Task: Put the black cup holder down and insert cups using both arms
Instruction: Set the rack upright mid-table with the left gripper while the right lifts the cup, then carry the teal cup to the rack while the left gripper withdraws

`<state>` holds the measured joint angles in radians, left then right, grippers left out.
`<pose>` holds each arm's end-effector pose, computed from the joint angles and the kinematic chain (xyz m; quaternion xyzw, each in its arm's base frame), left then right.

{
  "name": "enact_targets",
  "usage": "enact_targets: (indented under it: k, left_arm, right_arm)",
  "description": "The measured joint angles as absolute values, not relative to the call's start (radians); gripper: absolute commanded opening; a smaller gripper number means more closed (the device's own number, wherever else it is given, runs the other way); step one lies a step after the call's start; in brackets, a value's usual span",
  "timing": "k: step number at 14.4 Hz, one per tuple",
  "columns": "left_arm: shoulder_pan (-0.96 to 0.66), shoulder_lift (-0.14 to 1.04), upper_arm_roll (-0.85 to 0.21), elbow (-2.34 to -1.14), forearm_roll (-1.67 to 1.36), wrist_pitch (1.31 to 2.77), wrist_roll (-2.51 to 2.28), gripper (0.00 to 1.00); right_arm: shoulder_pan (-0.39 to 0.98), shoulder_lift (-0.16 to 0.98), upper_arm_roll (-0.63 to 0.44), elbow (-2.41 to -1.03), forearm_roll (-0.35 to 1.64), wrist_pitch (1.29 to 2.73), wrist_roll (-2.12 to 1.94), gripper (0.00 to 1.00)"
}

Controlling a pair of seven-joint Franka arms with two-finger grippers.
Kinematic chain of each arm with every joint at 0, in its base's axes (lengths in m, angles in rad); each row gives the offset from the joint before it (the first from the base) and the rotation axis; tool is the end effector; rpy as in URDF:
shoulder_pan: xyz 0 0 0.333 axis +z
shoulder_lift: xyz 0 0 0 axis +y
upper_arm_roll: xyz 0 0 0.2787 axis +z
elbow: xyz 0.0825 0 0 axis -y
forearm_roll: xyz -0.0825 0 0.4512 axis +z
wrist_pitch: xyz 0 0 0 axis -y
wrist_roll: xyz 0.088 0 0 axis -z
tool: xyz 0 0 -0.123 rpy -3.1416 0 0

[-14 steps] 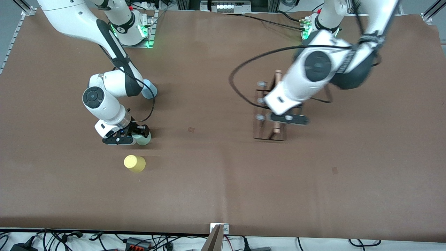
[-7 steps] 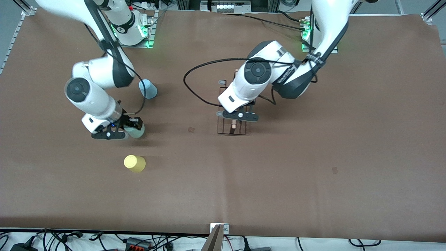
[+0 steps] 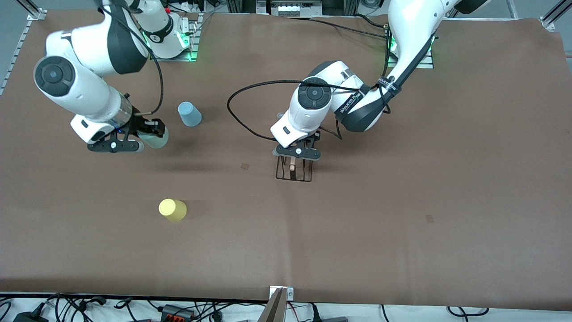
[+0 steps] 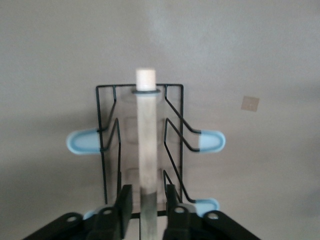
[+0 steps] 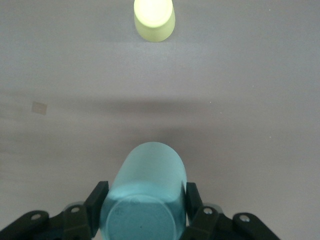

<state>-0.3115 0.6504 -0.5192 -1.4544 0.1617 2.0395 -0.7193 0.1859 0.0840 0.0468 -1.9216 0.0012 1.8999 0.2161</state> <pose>0.5496 -0.5119 0.2680 0.9957 -0.0454 -0.0488 0.0640 0.6073 0.1438 0.3570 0.9986 0.0081 -0.0520 0.0093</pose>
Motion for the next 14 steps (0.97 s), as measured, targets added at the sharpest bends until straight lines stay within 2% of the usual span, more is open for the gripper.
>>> enact_targets:
  k: [3,6,11,14]
  left_arm:
    - [-0.303,0.641,-0.518,-1.422,0.178,2.037,-0.721,1.00]
    - [-0.238,0.580,-0.510,-1.400,0.185,1.993,-0.718,1.00]
    - [-0.055,0.488,-0.508,-1.396,0.185,1.884,-0.538,1.00]
    - [0.027,0.461,-0.507,-1.396,0.185,1.808,-0.356,1.00]
  right_arm:
    - [0.185,0.090,0.058,-1.910,0.001,1.894,0.215,0.00]
    - [0.185,0.094,0.075,-1.908,0.006,1.884,0.268,0.00]
    - [0.198,0.088,0.258,-1.899,0.113,1.838,0.621,0.01]
    - [0.293,0.093,0.349,-1.900,0.128,1.894,0.915,0.01]
